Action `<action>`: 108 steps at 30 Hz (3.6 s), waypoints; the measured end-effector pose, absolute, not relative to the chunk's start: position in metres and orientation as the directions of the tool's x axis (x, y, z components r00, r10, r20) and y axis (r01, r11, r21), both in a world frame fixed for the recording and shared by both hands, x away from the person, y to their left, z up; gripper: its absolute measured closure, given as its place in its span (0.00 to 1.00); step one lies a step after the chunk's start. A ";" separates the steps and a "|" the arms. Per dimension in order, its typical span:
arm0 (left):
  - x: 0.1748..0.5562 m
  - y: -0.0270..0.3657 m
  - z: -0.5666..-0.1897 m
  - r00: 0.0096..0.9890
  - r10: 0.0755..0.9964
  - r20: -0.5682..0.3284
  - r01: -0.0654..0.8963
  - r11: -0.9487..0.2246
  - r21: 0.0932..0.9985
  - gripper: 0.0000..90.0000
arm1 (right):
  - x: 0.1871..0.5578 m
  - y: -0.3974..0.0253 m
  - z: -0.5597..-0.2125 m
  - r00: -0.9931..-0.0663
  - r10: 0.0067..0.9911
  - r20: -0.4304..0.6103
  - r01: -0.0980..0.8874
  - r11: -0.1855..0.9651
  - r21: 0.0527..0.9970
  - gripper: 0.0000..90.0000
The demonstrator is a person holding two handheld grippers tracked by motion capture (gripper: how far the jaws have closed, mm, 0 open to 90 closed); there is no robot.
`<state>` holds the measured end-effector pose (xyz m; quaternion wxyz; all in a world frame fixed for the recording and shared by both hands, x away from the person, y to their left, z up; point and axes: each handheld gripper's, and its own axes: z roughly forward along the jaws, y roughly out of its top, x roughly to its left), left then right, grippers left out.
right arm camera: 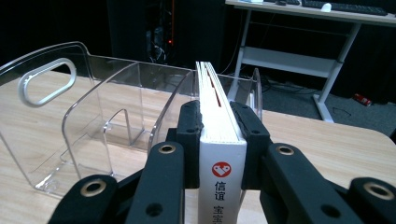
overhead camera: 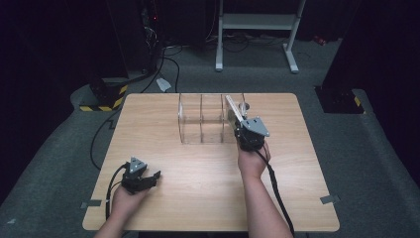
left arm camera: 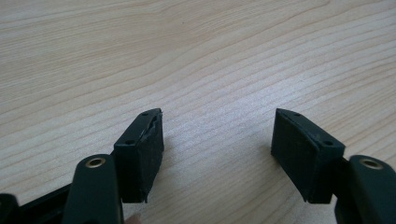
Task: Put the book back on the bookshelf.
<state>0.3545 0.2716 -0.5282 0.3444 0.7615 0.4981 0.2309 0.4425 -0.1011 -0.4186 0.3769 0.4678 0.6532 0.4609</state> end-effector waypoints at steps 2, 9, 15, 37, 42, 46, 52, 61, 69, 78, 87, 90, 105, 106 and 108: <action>0.354 0.271 -0.528 0.397 0.918 0.009 0.600 -0.267 0.754 0.38 | 0.447 -0.100 -0.419 -0.279 0.959 -0.055 0.270 0.133 0.954 0.84; 0.354 0.272 -0.528 0.397 0.918 0.009 0.600 -0.267 0.755 0.38 | 0.456 -0.096 -0.422 -0.271 0.960 -0.067 0.274 0.144 0.951 0.84; 0.354 0.272 -0.528 0.398 0.917 0.008 0.600 -0.267 0.754 0.38 | 0.460 -0.094 -0.429 -0.263 0.961 -0.078 0.286 0.156 0.946 0.84; 0.354 0.271 -0.528 0.398 0.917 0.007 0.599 -0.266 0.756 0.38 | 0.437 -0.105 -0.447 -0.274 0.960 -0.052 0.340 0.147 0.929 0.82; 0.354 0.271 -0.528 0.397 0.918 0.005 0.599 -0.264 0.756 0.38 | 0.434 -0.106 -0.451 -0.271 0.962 -0.047 0.361 0.147 0.921 0.82; 0.354 0.271 -0.528 0.396 0.918 0.006 0.600 -0.264 0.755 0.38 | 0.431 -0.106 -0.454 -0.269 0.962 -0.043 0.372 0.145 0.917 0.82; 0.354 0.271 -0.528 0.397 0.918 0.006 0.600 -0.264 0.756 0.38 | 0.428 -0.109 -0.456 -0.269 0.963 -0.030 0.373 0.133 0.918 0.80; 0.354 0.271 -0.528 0.396 0.918 0.006 0.600 -0.264 0.756 0.38 | 0.437 -0.110 -0.453 -0.266 0.964 -0.021 0.423 0.136 0.896 0.73; 0.354 0.271 -0.528 0.397 0.918 0.005 0.599 -0.264 0.756 0.38 | 0.442 -0.107 -0.451 -0.246 0.969 -0.006 0.450 0.119 0.885 0.84; 0.354 0.271 -0.528 0.398 0.917 0.006 0.600 -0.265 0.755 0.38 | 0.446 -0.096 -0.447 -0.224 0.974 -0.030 0.429 0.126 0.894 0.84; 0.354 0.271 -0.528 0.398 0.917 0.005 0.599 -0.264 0.756 0.38 | 0.458 -0.088 -0.444 -0.199 0.978 -0.056 0.410 0.135 0.902 0.84; 0.354 0.271 -0.528 0.399 0.917 0.005 0.599 -0.265 0.756 0.38 | 0.461 -0.087 -0.447 -0.192 0.980 -0.046 0.413 0.123 0.902 0.84; 0.354 0.271 -0.528 0.400 0.917 0.005 0.599 -0.265 0.756 0.38 | 0.462 -0.088 -0.447 -0.177 0.983 -0.039 0.404 0.109 0.908 0.84; 0.354 0.271 -0.528 0.401 0.916 0.007 0.598 -0.268 0.756 0.38 | 0.462 -0.088 -0.446 -0.171 0.985 -0.037 0.408 0.104 0.907 0.84; 0.353 0.271 -0.528 0.401 0.916 0.006 0.598 -0.267 0.756 0.38 | 0.463 -0.090 -0.446 -0.164 0.985 -0.044 0.409 0.109 0.906 0.84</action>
